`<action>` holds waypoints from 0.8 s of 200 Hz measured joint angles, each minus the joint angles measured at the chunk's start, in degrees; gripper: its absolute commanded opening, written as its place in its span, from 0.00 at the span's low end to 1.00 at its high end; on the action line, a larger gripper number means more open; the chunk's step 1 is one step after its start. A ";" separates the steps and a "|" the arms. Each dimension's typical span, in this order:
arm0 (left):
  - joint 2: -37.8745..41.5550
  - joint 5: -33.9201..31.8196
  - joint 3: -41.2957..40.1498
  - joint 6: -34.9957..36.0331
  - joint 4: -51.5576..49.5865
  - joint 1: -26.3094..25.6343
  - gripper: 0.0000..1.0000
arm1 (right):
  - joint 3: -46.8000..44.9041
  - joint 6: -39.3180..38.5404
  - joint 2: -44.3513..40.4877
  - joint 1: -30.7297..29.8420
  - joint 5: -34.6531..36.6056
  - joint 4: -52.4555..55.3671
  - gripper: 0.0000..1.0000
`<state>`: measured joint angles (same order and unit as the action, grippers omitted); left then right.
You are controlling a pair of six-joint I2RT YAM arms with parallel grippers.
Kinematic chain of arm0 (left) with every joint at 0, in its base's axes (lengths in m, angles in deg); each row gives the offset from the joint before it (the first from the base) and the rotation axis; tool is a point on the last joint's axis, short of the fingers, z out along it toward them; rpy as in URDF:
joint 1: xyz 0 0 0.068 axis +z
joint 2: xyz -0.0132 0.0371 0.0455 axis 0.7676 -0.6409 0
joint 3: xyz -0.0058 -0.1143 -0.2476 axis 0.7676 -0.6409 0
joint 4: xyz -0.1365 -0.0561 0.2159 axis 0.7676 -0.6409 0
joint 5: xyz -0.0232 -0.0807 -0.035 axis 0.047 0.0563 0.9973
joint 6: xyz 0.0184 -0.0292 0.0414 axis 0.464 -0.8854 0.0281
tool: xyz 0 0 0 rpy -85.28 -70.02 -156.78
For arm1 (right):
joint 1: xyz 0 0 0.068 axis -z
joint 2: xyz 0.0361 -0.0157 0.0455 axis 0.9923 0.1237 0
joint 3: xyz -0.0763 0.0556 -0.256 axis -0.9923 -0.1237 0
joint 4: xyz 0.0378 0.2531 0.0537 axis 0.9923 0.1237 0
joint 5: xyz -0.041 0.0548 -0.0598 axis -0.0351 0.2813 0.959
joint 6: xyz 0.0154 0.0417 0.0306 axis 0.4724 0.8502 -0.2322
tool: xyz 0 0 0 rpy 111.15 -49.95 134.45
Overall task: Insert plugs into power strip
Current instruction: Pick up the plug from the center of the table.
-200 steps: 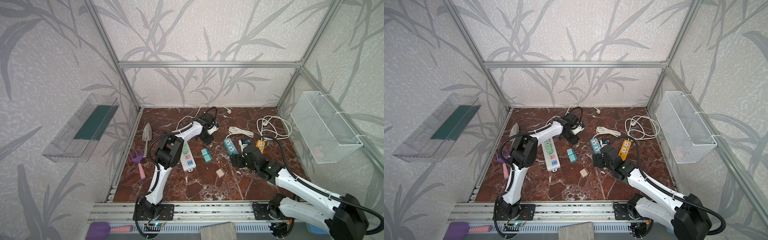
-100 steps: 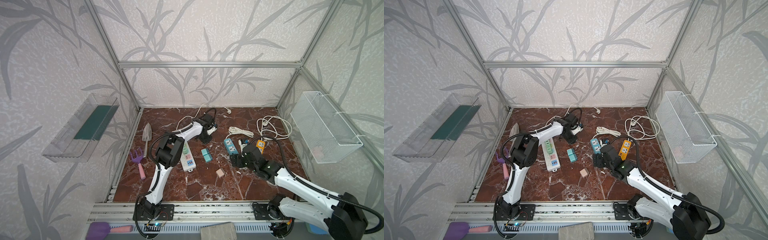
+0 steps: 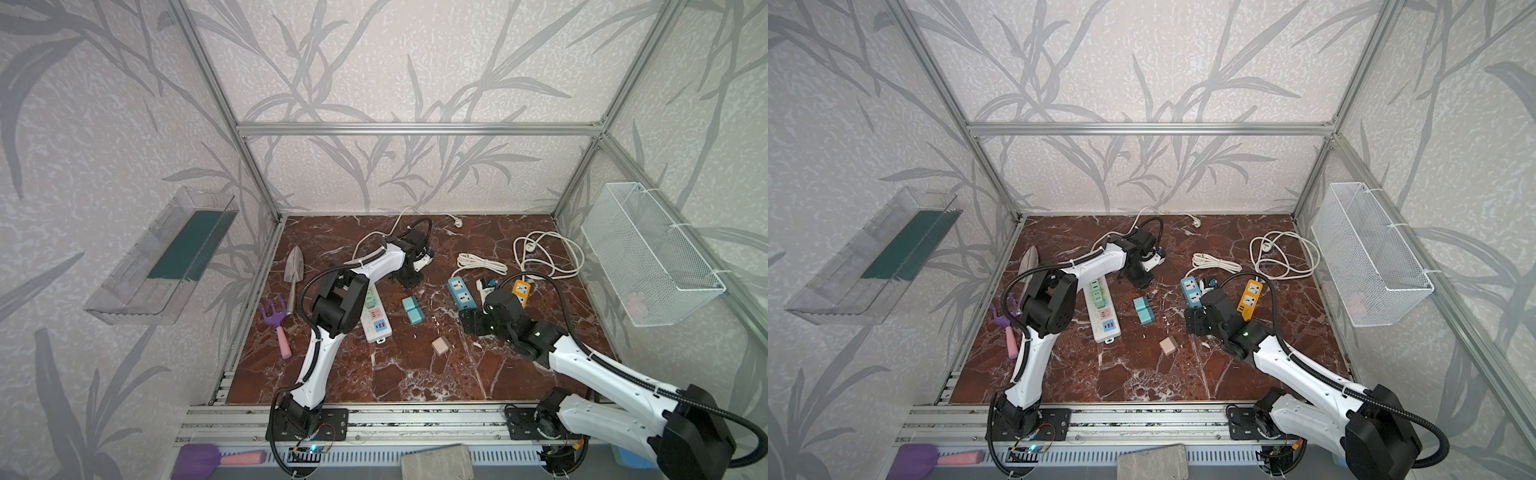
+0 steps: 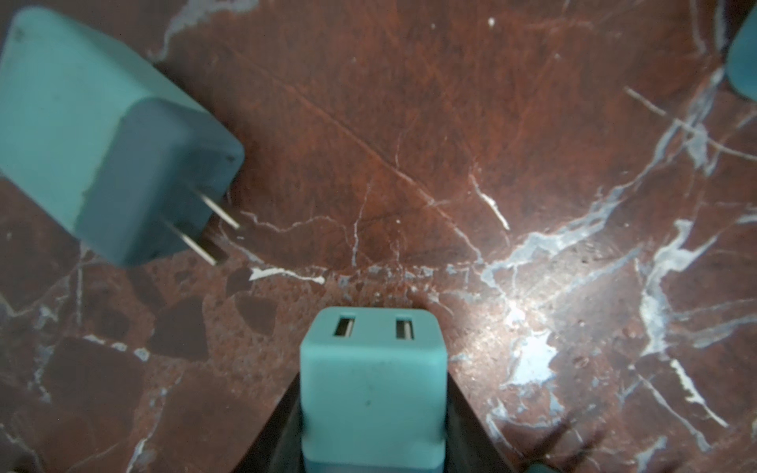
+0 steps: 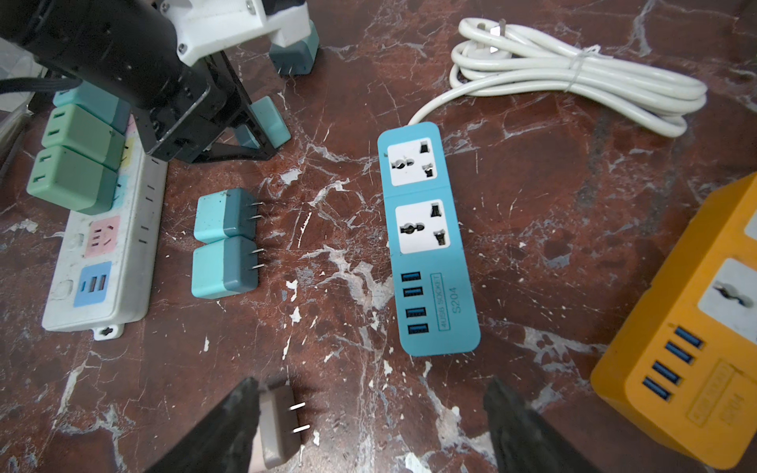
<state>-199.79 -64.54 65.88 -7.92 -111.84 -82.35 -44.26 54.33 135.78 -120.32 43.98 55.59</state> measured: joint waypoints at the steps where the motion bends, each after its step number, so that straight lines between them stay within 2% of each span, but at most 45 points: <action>1: 0.00 0.00 0.00 0.11 0.02 0.00 0.26 | 0.00 0.00 0.00 0.00 0.00 0.00 0.86; 50: 1.81 0.04 -3.08 -0.68 2.75 -0.04 0.08 | -0.28 -0.02 -0.04 0.00 -0.07 -0.02 0.82; 68: 5.22 -0.04 -8.35 -1.49 6.82 -0.33 0.00 | -0.28 0.00 -0.20 0.00 -0.26 0.00 0.79; 88: 11.69 -0.17 -16.26 -2.43 13.44 -1.27 0.00 | -0.24 -0.07 -1.14 0.00 -0.68 0.17 0.74; 120: 25.92 -0.50 -30.53 -3.23 30.51 -3.78 0.00 | 2.23 -1.31 -2.40 0.04 -0.70 2.75 0.69; 139: 34.36 1.20 -42.01 -3.04 46.88 -5.03 0.00 | 4.26 -2.16 -3.45 0.11 -1.60 3.52 0.66; 160: 39.30 2.14 -54.18 -2.25 63.69 -6.40 0.00 | 6.67 -3.08 -5.07 0.31 -3.63 4.72 0.54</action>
<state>-160.49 -62.40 11.69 -10.17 -48.15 -88.75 -37.59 51.25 130.71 -120.02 40.35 60.31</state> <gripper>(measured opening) 0.399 0.601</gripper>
